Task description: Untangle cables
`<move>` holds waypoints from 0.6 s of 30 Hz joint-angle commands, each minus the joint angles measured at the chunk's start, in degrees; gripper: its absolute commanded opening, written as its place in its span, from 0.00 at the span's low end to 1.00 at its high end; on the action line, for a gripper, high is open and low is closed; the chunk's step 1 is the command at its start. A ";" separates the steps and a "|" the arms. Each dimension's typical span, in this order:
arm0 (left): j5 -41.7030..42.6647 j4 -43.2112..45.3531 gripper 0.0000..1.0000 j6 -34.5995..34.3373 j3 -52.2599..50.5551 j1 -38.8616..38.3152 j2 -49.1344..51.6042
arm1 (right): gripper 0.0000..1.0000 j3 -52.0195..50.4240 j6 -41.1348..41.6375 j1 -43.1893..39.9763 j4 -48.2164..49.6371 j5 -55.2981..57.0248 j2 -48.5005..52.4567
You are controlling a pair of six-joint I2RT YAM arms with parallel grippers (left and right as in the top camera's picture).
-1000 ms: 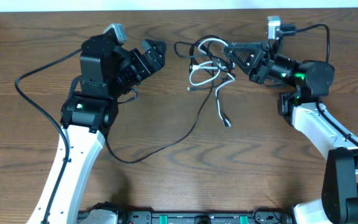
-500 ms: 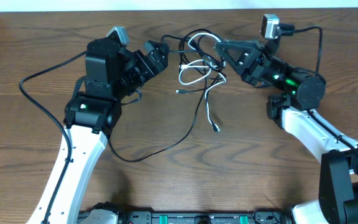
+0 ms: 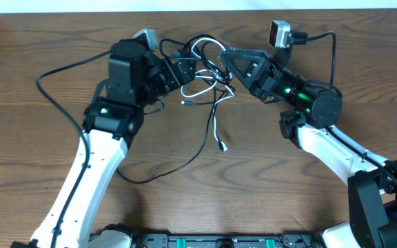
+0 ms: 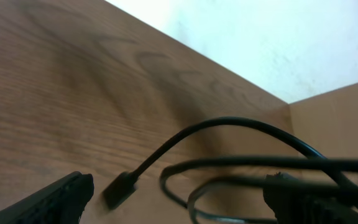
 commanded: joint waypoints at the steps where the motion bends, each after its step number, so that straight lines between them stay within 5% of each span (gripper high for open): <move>1: 0.22 2.12 0.92 1.75 0.61 -0.81 3.02 | 0.01 0.50 0.87 1.29 2.78 3.23 -0.59; 4: -2.62 4.52 0.92 1.75 0.61 -0.79 4.85 | 0.01 0.50 1.77 1.33 2.78 3.02 -0.59; 10: -25.00 2.89 0.92 2.34 0.61 -0.79 5.49 | 0.01 0.50 2.54 0.42 2.78 2.60 -0.59; 18: -41.88 -3.82 0.92 8.63 0.61 1.86 5.49 | 0.01 0.50 3.91 -2.91 2.78 2.54 -0.59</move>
